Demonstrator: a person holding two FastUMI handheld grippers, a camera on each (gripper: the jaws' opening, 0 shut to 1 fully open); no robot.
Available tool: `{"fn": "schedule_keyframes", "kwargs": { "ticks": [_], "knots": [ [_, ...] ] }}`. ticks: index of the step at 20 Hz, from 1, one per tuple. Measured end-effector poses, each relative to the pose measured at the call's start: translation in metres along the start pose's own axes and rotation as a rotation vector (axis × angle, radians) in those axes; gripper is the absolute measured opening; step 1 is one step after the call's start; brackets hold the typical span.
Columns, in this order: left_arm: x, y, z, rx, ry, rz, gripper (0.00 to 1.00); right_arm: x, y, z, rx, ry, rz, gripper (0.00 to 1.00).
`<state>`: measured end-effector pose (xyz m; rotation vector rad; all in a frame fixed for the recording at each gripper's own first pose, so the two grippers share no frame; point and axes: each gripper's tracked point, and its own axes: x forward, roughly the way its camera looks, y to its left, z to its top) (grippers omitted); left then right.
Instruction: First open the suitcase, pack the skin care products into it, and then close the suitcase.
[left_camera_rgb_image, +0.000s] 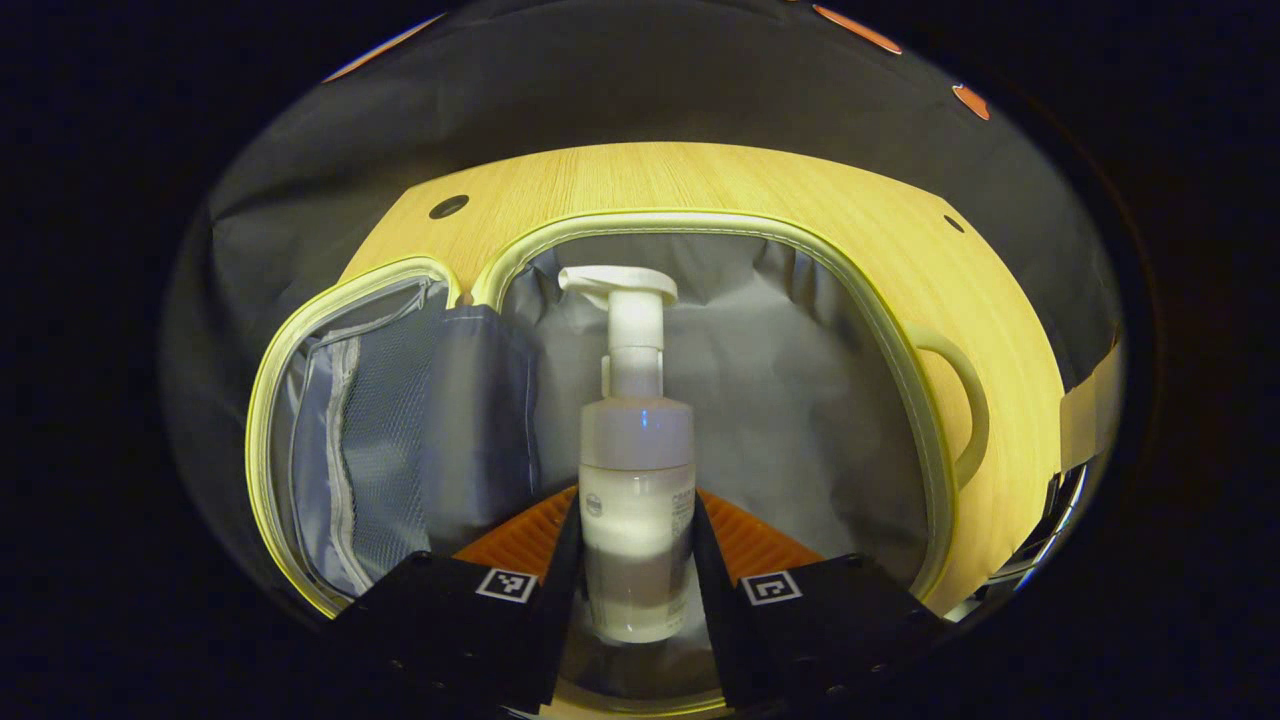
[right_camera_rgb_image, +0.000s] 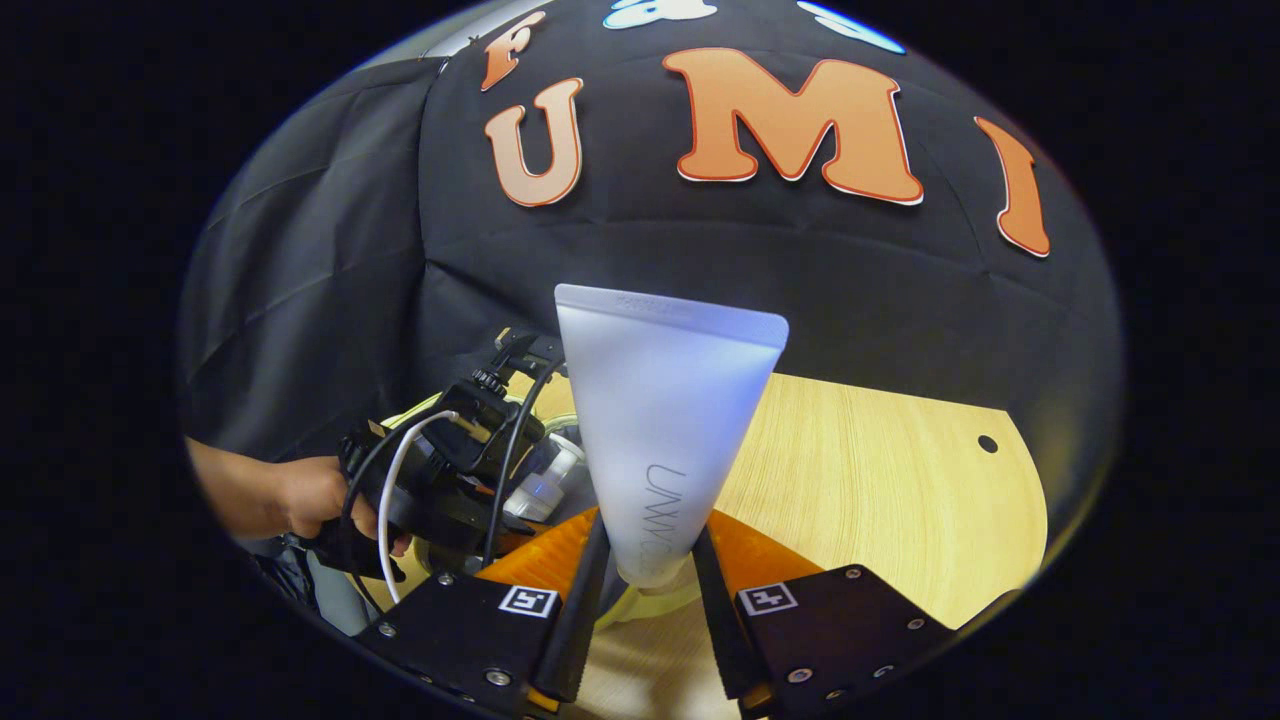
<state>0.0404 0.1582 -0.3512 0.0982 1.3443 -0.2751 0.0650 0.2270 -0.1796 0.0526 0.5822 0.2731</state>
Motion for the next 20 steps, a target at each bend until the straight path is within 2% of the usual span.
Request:
{"fn": "schedule_keyframes", "kwargs": {
  "ticks": [5,10,11,14,16,18,20],
  "knots": [
    [0.004,-0.003,-0.007,-0.053,0.032,0.02,0.62,0.0,-0.002,-0.001,0.016,0.007,0.001,0.52],
    [-0.007,0.002,0.004,-0.056,-0.053,0.033,0.63,0.002,0.0,-0.002,0.021,0.015,0.013,0.52],
    [-0.012,0.002,0.006,-0.057,-0.073,0.036,0.61,0.002,0.001,-0.002,0.023,0.017,0.023,0.52],
    [-0.032,0.001,0.012,-0.073,-0.133,0.048,0.69,0.005,0.005,-0.007,0.028,0.035,0.056,0.52],
    [-0.046,0.007,0.017,-0.068,-0.183,0.071,0.81,0.004,0.007,-0.009,0.027,0.048,0.077,0.52],
    [-0.061,0.015,0.021,-0.058,-0.231,0.1,0.86,0.006,0.011,-0.012,0.029,0.058,0.101,0.52],
    [-0.08,0.028,0.027,-0.063,-0.296,0.142,0.86,0.008,0.013,-0.014,0.032,0.069,0.117,0.52]
  ]
}}
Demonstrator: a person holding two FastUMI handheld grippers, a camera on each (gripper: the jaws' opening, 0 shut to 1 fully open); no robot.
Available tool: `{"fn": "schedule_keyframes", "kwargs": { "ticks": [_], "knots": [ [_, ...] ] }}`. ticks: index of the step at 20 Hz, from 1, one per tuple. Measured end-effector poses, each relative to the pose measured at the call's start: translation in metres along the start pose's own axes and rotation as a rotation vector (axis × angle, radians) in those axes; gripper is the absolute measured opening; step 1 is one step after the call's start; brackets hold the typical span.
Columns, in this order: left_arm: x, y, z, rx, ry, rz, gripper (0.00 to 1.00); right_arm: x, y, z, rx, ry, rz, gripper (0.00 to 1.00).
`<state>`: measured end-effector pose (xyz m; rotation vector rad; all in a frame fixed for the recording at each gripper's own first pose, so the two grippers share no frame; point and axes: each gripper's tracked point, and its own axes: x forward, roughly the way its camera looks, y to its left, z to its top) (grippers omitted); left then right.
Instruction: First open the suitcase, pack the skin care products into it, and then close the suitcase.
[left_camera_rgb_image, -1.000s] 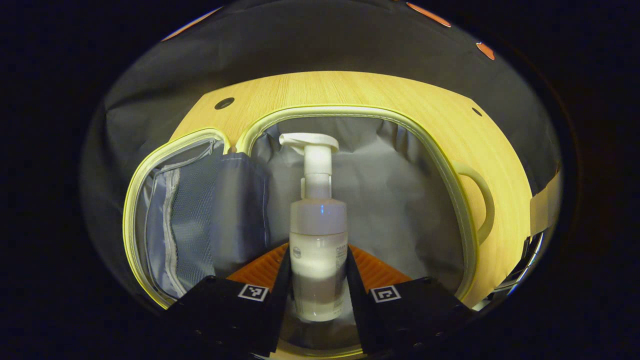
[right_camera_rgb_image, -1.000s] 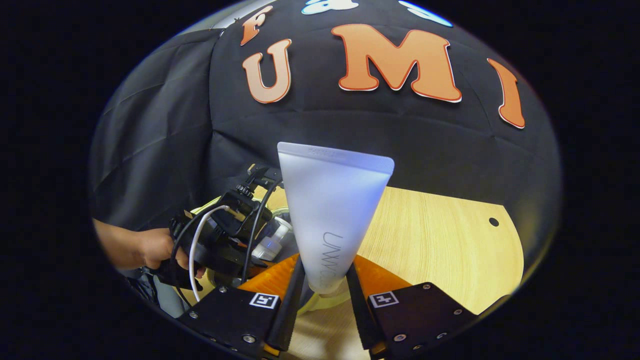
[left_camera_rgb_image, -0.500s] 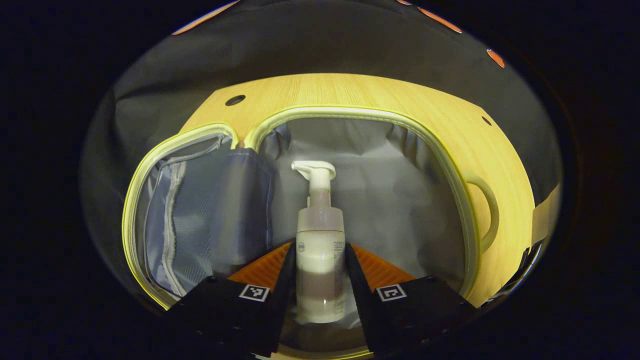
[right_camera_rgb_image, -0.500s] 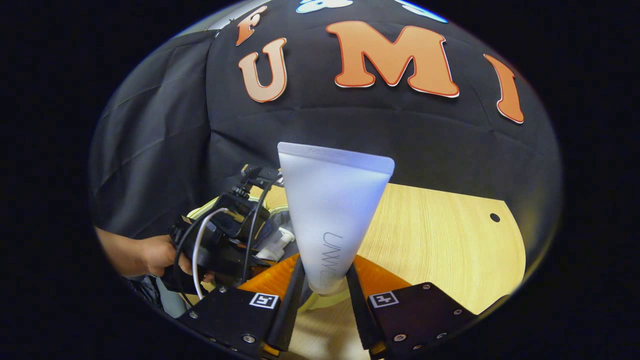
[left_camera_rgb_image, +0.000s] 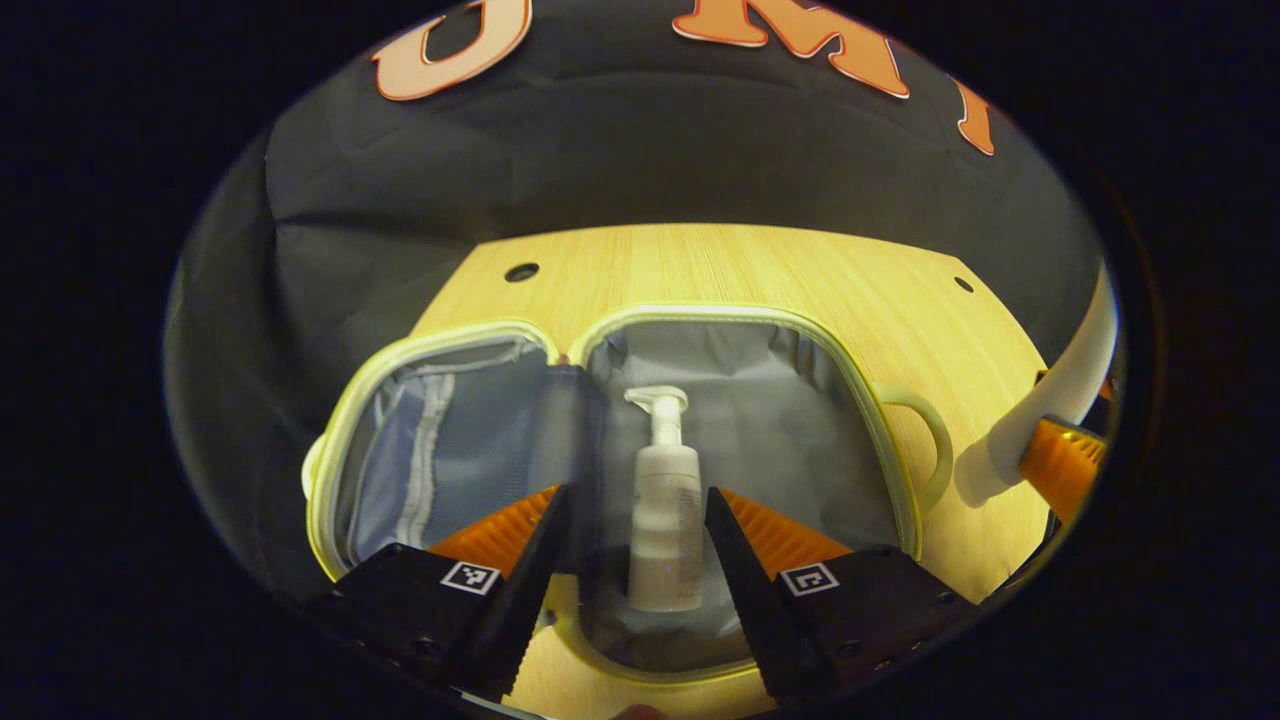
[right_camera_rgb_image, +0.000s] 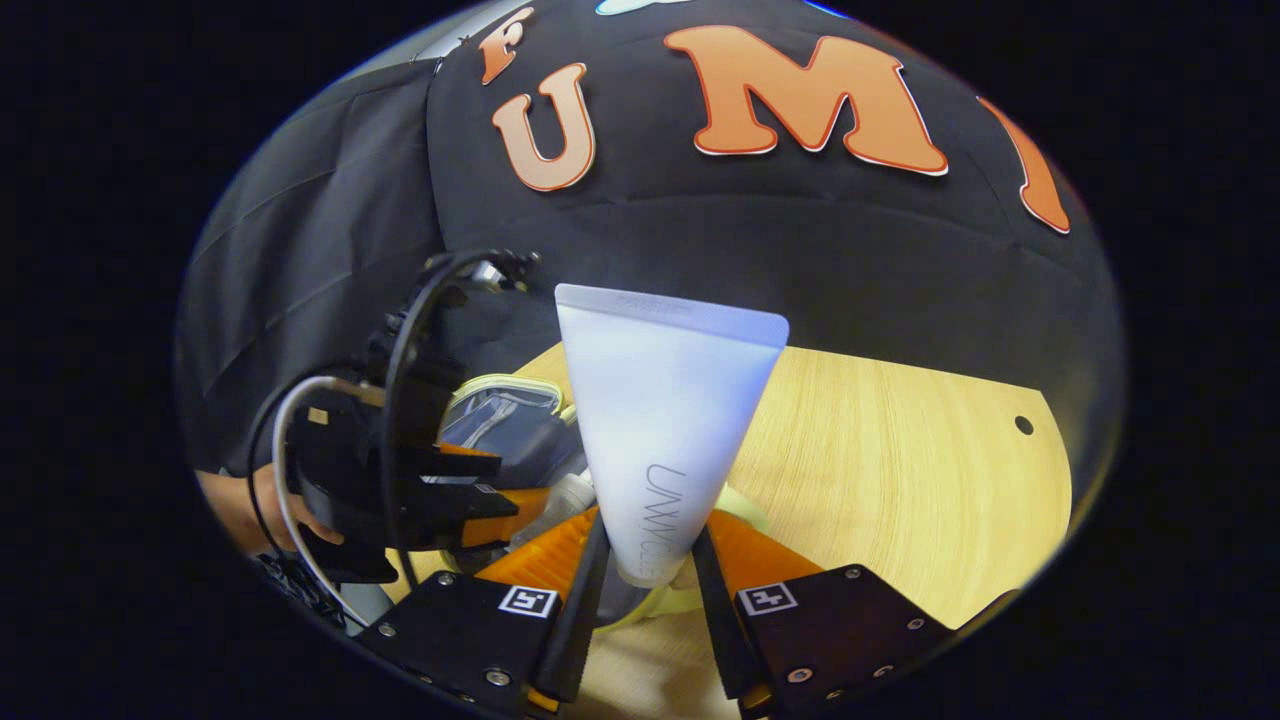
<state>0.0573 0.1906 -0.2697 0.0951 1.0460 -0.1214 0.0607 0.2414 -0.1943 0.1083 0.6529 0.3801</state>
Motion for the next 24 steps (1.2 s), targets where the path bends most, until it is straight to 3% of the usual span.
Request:
{"fn": "schedule_keyframes", "kwargs": {
  "ticks": [5,10,16,24],
  "knots": [
    [-0.041,0.051,0.027,-0.058,-0.173,0.1,0.89,0.017,0.003,-0.008,0.023,0.055,0.021,0.52],
    [-0.081,0.109,0.036,-0.099,-0.265,0.208,0.89,0.04,0.011,-0.034,0.072,0.139,0.037,0.52],
    [-0.095,0.173,0.02,-0.202,-0.296,0.313,0.92,0.066,0.028,-0.065,0.143,0.266,0.035,0.52],
    [-0.107,0.267,-0.007,-0.301,-0.278,0.432,0.92,0.095,0.031,-0.094,0.254,0.414,-0.028,0.52]
  ]
}}
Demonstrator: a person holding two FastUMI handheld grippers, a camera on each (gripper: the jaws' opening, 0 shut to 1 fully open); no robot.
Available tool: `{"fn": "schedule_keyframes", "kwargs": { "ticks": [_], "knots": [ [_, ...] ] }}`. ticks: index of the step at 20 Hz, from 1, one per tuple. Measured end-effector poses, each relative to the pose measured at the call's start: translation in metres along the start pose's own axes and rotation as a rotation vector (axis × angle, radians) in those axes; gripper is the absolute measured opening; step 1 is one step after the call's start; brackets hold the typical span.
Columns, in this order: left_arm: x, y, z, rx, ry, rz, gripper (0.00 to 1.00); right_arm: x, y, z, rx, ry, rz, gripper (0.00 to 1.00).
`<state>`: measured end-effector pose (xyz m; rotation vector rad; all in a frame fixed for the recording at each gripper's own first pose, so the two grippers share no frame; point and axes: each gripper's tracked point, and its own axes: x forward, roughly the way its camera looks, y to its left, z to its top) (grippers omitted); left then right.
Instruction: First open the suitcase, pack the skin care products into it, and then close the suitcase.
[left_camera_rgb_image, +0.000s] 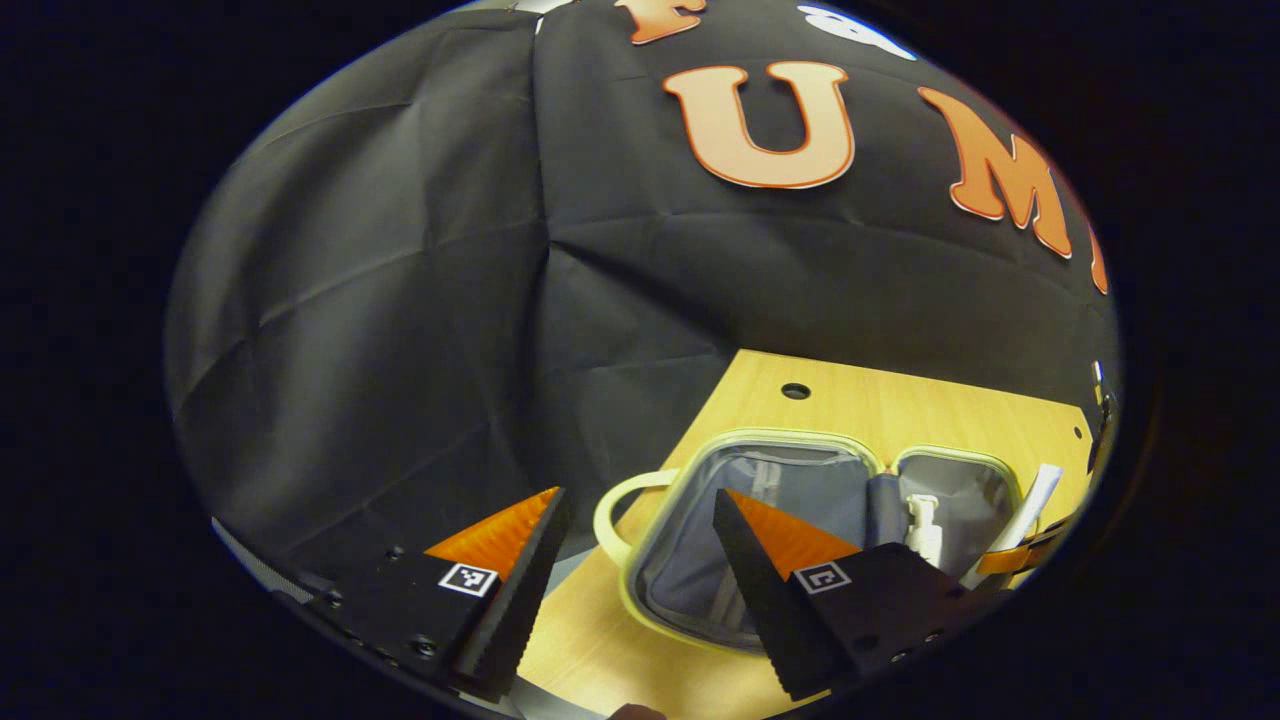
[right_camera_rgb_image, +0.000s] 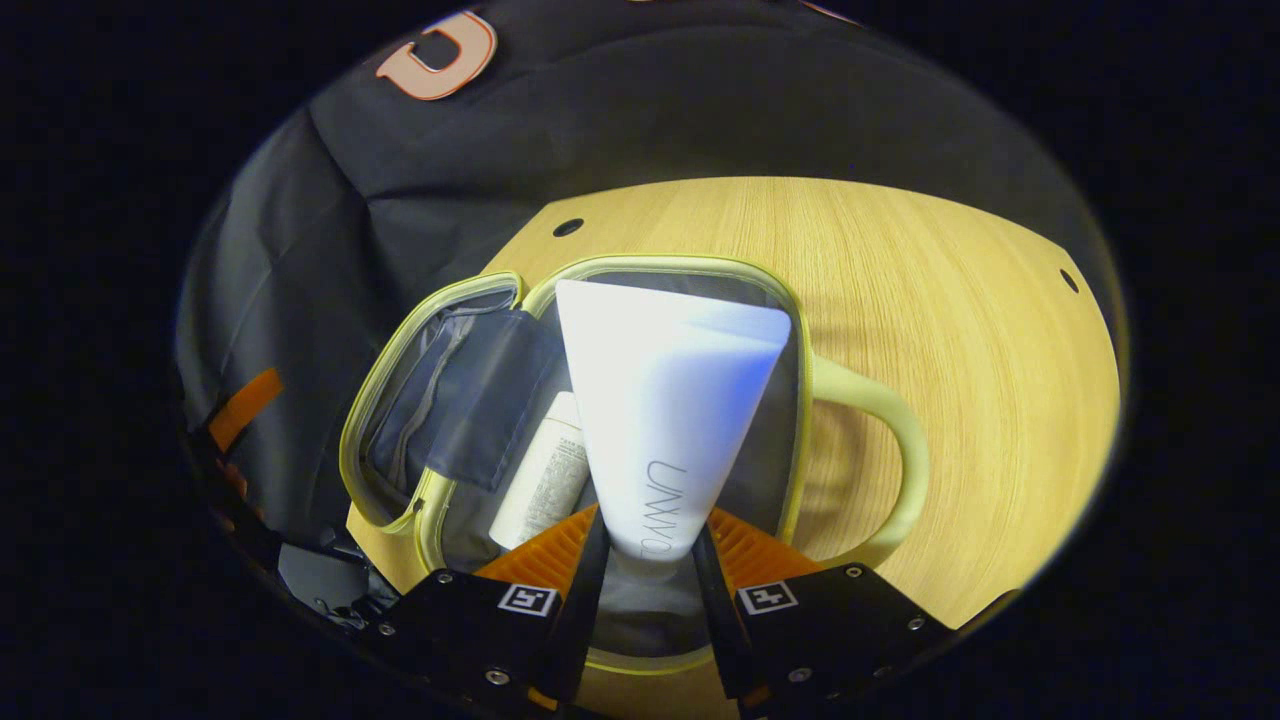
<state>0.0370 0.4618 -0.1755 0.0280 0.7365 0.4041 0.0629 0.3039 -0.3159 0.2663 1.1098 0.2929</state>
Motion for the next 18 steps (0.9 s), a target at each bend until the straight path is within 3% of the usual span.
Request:
{"fn": "schedule_keyframes", "kwargs": {
  "ticks": [3,6,10,11,12,14,18],
  "knots": [
    [0.013,0.025,-0.005,-0.024,0.025,0.025,0.92,0.008,0.001,0.001,0.041,0.042,-0.025,0.52],
    [0.033,0.038,-0.018,-0.076,0.078,0.0,0.92,0.021,-0.005,0.0,0.123,0.083,-0.074,0.52],
    [0.067,0.049,-0.035,-0.18,0.145,-0.022,0.92,0.031,-0.005,-0.003,0.128,0.1,-0.108,0.52],
    [0.075,0.047,-0.04,-0.204,0.165,-0.031,0.92,0.031,-0.005,-0.002,0.125,0.1,-0.122,0.58],
    [0.087,0.045,-0.044,-0.242,0.18,-0.051,0.92,0.032,-0.005,-0.002,0.128,0.097,-0.127,0.52],
    [0.108,0.032,-0.058,-0.315,0.244,-0.101,0.92,0.031,-0.002,-0.002,0.14,0.099,-0.114,0.52],
    [0.134,0.026,-0.079,-0.362,0.339,-0.139,0.92,0.018,0.0,0.008,0.217,0.036,-0.07,0.52]
  ]
}}
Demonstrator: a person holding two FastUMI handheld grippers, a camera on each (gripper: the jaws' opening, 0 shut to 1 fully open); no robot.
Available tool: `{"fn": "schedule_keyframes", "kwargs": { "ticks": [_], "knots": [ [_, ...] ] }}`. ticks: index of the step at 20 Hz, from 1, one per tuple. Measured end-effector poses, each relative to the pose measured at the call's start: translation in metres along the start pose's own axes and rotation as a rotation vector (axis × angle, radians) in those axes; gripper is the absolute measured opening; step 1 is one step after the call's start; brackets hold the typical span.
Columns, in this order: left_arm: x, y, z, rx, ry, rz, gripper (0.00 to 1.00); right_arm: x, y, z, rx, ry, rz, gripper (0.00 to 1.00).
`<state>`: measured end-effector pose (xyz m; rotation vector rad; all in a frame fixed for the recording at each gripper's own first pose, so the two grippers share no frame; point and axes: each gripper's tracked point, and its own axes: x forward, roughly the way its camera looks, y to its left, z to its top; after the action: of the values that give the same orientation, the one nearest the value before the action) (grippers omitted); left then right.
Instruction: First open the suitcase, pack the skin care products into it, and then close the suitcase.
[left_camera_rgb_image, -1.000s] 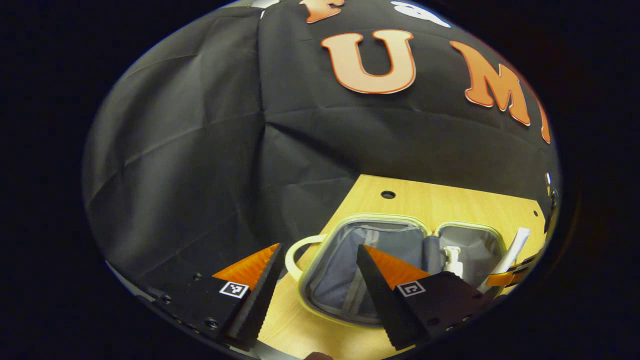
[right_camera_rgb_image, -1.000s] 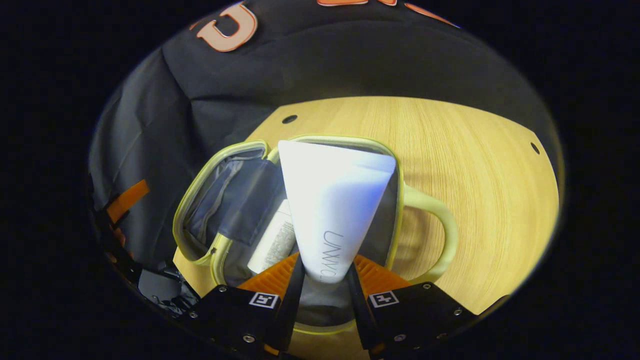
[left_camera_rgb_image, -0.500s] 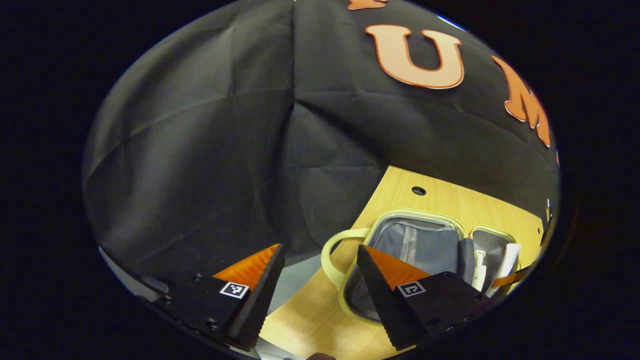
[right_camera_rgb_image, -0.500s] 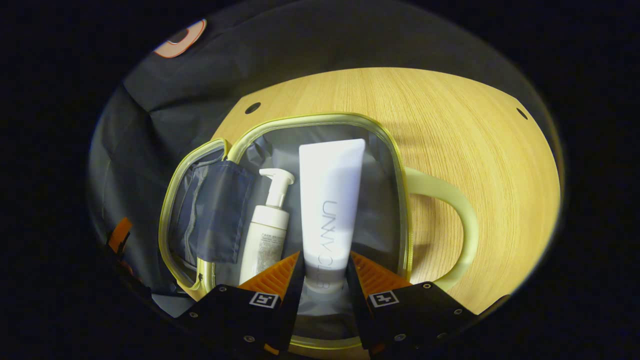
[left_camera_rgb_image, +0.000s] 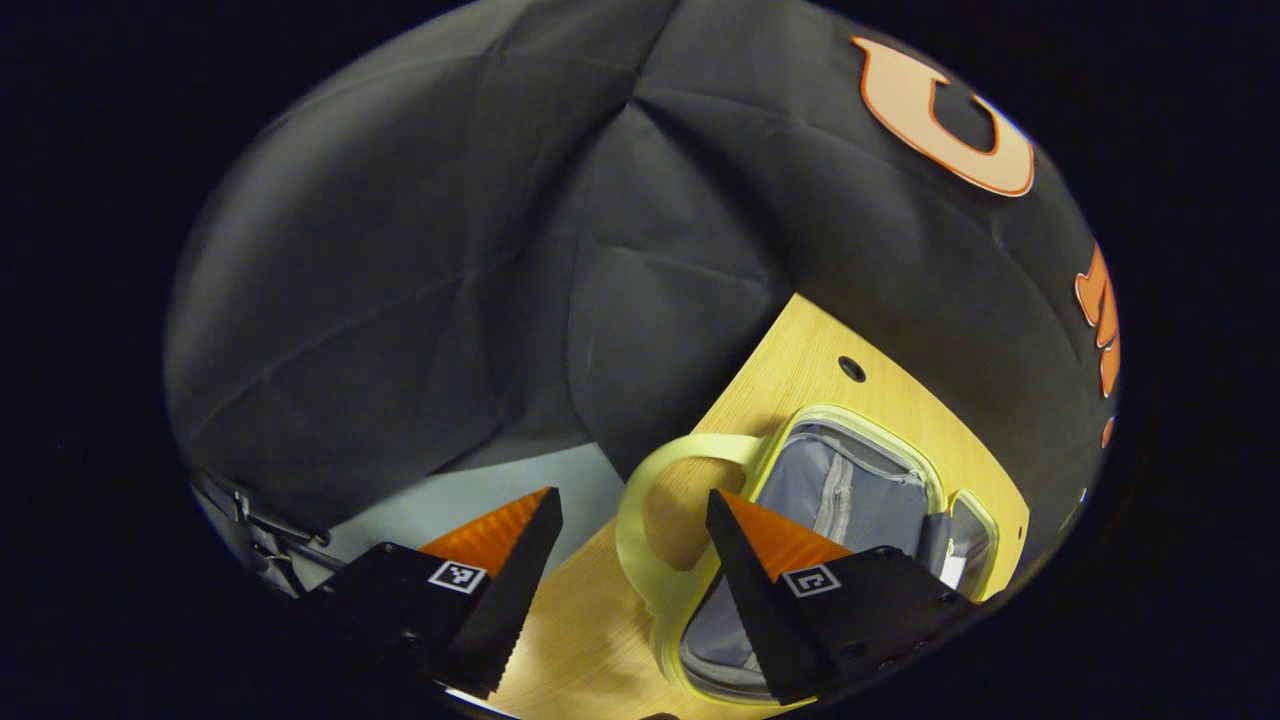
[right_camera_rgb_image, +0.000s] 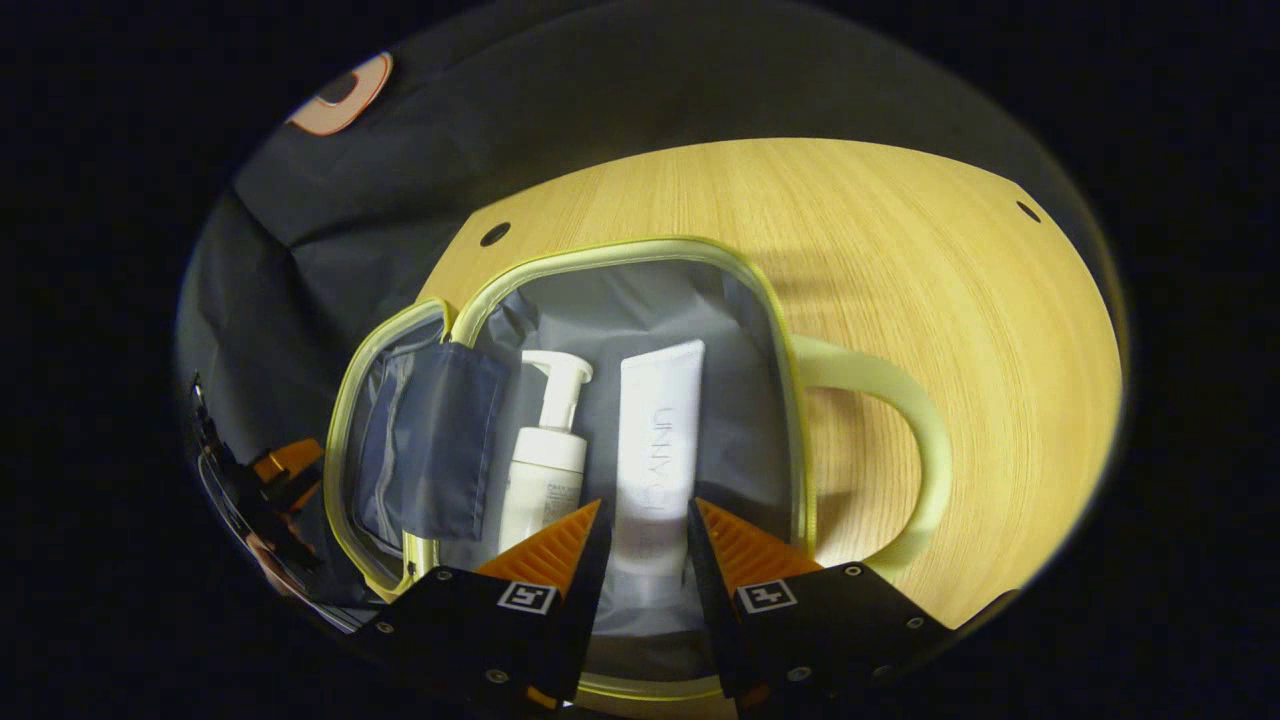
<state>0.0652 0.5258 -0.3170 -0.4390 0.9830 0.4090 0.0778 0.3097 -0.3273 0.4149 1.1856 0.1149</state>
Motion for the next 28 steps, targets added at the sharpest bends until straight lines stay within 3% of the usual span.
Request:
{"fn": "schedule_keyframes", "kwargs": {
  "ticks": [4,5,6,7,8,11,14,15,16,20,25,28],
  "knots": [
    [0.013,0.005,-0.005,-0.07,0.044,-0.038,0.91,-0.023,-0.006,0.014,0.024,-0.079,0.026,0.58],
    [0.019,0.003,-0.008,-0.099,0.063,-0.05,0.86,-0.031,-0.01,0.021,0.015,-0.113,0.021,0.55],
    [0.021,0.005,-0.012,-0.125,0.08,-0.057,0.85,-0.039,-0.013,0.028,0.006,-0.152,0.015,0.66],
    [0.026,0.006,-0.013,-0.156,0.092,-0.067,0.8,-0.047,-0.017,0.033,-0.005,-0.188,0.005,0.7],
    [0.032,0.003,-0.013,-0.194,0.102,-0.094,0.85,-0.056,-0.024,0.039,-0.017,-0.223,-0.009,0.76],
    [0.045,-0.009,-0.028,-0.27,0.156,-0.145,0.55,-0.09,-0.041,0.058,-0.049,-0.33,-0.048,0.84],
    [0.043,-0.003,-0.025,-0.277,0.151,-0.14,0.22,-0.123,-0.056,0.078,-0.083,-0.445,-0.088,0.89],
    [0.044,-0.002,-0.028,-0.288,0.162,-0.144,0.22,-0.134,-0.062,0.083,-0.097,-0.481,-0.106,0.89],
    [0.038,-0.006,-0.029,-0.303,0.185,-0.159,0.12,-0.142,-0.068,0.087,-0.114,-0.504,-0.125,0.89],
    [0.024,-0.013,-0.017,-0.219,0.136,-0.189,0.12,-0.168,-0.086,0.096,-0.157,-0.579,-0.191,0.9],
    [-0.029,-0.039,0.028,-0.024,-0.02,-0.209,0.14,-0.191,-0.089,0.106,-0.203,-0.657,-0.211,0.9],
    [-0.066,-0.063,0.044,0.031,-0.095,-0.244,0.12,-0.208,-0.088,0.11,-0.26,-0.697,-0.218,0.9]
  ]
}}
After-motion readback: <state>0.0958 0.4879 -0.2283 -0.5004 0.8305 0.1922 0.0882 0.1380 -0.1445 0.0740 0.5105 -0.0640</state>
